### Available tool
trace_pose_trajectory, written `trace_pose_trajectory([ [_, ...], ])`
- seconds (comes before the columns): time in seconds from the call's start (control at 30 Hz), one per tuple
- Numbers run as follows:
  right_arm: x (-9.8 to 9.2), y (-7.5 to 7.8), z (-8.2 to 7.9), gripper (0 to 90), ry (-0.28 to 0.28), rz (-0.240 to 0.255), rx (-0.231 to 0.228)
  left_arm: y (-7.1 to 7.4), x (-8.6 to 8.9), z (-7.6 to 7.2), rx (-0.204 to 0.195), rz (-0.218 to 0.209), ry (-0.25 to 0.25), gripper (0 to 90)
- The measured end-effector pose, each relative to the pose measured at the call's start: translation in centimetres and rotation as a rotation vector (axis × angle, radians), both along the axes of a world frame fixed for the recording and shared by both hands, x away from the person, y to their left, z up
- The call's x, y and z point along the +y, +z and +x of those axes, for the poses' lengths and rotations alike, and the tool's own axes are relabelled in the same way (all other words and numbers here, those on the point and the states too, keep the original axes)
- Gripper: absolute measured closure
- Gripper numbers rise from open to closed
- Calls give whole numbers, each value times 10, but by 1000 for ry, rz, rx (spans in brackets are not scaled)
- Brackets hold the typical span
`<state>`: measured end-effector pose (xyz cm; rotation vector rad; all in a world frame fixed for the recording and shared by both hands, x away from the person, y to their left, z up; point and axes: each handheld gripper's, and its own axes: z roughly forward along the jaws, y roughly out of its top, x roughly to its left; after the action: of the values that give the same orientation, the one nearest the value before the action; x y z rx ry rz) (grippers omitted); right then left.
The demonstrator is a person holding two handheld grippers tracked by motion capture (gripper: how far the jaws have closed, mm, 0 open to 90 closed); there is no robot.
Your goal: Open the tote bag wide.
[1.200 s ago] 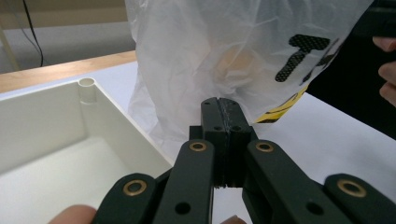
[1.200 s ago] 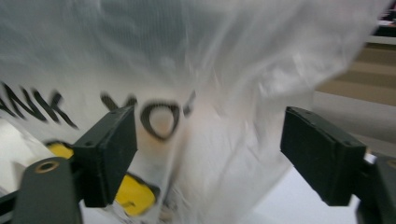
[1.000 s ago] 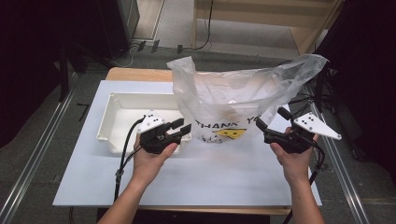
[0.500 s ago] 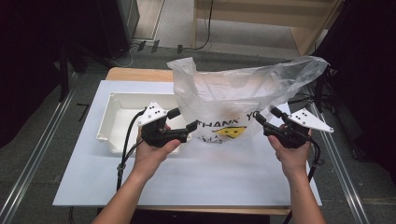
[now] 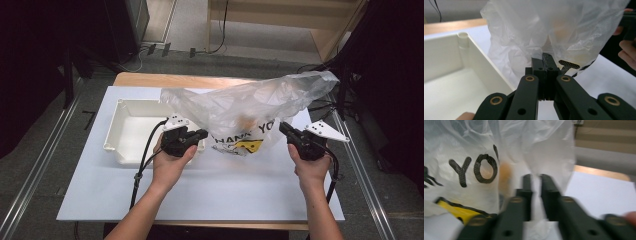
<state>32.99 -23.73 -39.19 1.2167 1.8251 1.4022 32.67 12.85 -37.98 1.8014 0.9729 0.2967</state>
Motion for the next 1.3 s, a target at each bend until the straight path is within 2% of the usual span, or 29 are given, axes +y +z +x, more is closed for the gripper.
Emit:
trace_pose_trajectory([
  [0.03, -3, -1, -1, 529, 31, 50, 6, -2, -2, 0, 4, 5, -1, 900],
  [0.07, -3, -1, -1, 529, 31, 50, 6, -4, -5, -1, 7, 19, -1, 900],
  [0.1, -3, 2, -5, 352, 42, 47, -37, -5, -7, -1, 8, 37, -8, 900],
  [0.13, -3, 2, -5, 352, 42, 47, -37, -7, -9, -1, 10, 37, -13, 900],
  [0.17, -2, 5, -7, 266, 35, 37, -51, -7, -11, -2, 12, 33, -13, 900],
  [0.2, 0, 14, -11, 187, 28, 38, -85, -8, -12, -2, 10, 37, -14, 900],
  [0.27, 0, 17, -12, 173, 28, 40, -103, -9, -13, -3, 11, 38, -15, 900],
  [0.3, 1, 27, -14, 156, 40, 69, -134, -10, -13, -3, 11, 39, -19, 900],
  [0.37, 1, 31, -14, 156, 46, 76, -145, -13, -14, -4, 12, 42, -18, 900],
  [0.43, 3, 39, -13, 156, 71, 122, -169, -15, -13, -5, 14, 49, -23, 900],
  [0.47, 8, 44, -9, 202, 86, 148, -167, -16, -13, -5, 15, 47, -24, 900],
  [0.5, 10, 45, -8, 281, 84, 146, -166, -17, -13, -5, 14, 48, -27, 900],
  [0.53, 10, 45, -8, 281, 84, 146, -166, -17, -13, -6, 16, 44, -26, 900],
  [0.6, 17, 45, -3, 605, 35, 92, -155, -17, -12, -7, 8, 35, -37, 900],
  [0.63, 21, 39, 8, 815, 34, 57, -102, -17, -12, -8, 6, 33, -41, 900],
  [0.67, 21, 39, 8, 815, 34, 57, -102, -17, -12, -9, 1, 35, -43, 900],
  [0.7, 22, 35, 11, 888, 37, 56, -78, -16, -12, -10, -1, 29, -43, 900],
  [0.77, 25, 26, 15, 900, 3, 29, -45, -15, -9, -12, -8, 17, -61, 895],
  [0.8, 25, 23, 17, 900, 5, 21, -39, -14, -6, -13, -15, -2, -65, 849],
  [0.83, 26, 17, 20, 900, 1, 8, -22, -13, -5, -14, -19, -19, -53, 717],
  [0.93, 28, 5, 24, 900, -28, -44, 15, -5, 2, -20, -50, -68, -28, 432],
  [0.97, 28, -1, 26, 900, -33, -61, 41, -2, 2, -22, -56, -75, -28, 285],
  [1.0, 30, -7, 28, 900, -47, -86, 65, 2, 2, -26, -70, -102, -52, 204],
  [1.03, 30, -7, 28, 900, -47, -86, 65, 2, 2, -26, -70, -102, -52, 193],
  [1.1, 32, -12, 29, 900, -50, -98, 87, 9, 0, -32, -109, -120, -92, 169],
  [1.2, 41, -21, 30, 900, -45, -151, 103, 19, -3, -39, -146, -153, -113, 137],
  [1.3, 45, -26, 29, 900, -42, -166, 106, 30, -10, -42, -182, -132, -95, 137],
])
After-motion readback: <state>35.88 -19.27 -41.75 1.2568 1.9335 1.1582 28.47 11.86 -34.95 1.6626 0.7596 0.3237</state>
